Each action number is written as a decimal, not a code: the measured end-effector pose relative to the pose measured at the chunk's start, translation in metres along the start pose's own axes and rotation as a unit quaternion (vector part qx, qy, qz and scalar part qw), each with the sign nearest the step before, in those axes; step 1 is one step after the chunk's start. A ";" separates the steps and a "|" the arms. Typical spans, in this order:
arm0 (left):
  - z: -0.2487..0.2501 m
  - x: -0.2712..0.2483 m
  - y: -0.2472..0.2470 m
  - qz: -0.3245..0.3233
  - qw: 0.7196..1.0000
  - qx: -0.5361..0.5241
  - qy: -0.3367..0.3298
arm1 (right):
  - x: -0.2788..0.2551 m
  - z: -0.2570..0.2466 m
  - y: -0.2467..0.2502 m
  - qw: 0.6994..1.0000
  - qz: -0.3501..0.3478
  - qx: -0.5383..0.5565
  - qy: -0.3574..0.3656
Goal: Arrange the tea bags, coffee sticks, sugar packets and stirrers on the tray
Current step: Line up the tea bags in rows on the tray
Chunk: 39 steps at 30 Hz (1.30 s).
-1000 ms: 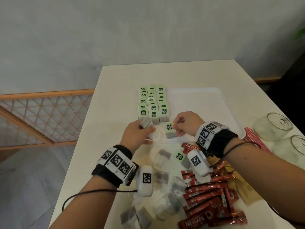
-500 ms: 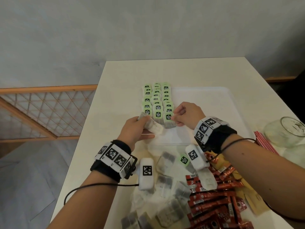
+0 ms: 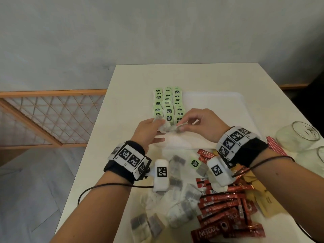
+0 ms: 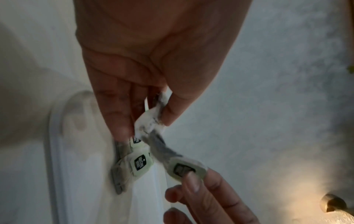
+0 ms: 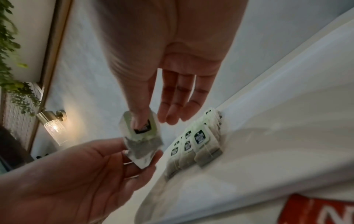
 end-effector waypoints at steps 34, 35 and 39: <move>0.008 0.015 0.039 0.079 0.993 0.041 -0.083 | 0.060 0.012 -0.027 0.981 0.048 -0.117 -0.144; 0.009 0.013 0.037 0.073 0.993 0.038 -0.090 | 0.057 0.011 -0.024 0.984 0.065 -0.089 -0.139; 0.016 0.005 0.022 0.029 0.994 0.020 -0.104 | 0.039 0.001 -0.020 0.995 0.070 0.000 -0.069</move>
Point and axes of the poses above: each hand's wrist, its own x-axis towards the middle knuckle, its own y-axis out of the back of the hand, z = x × y, the point moved 6 cm from there along x, towards the middle knuckle, and after that the axes turned 7 degrees about -y, right-handed, at the moved point
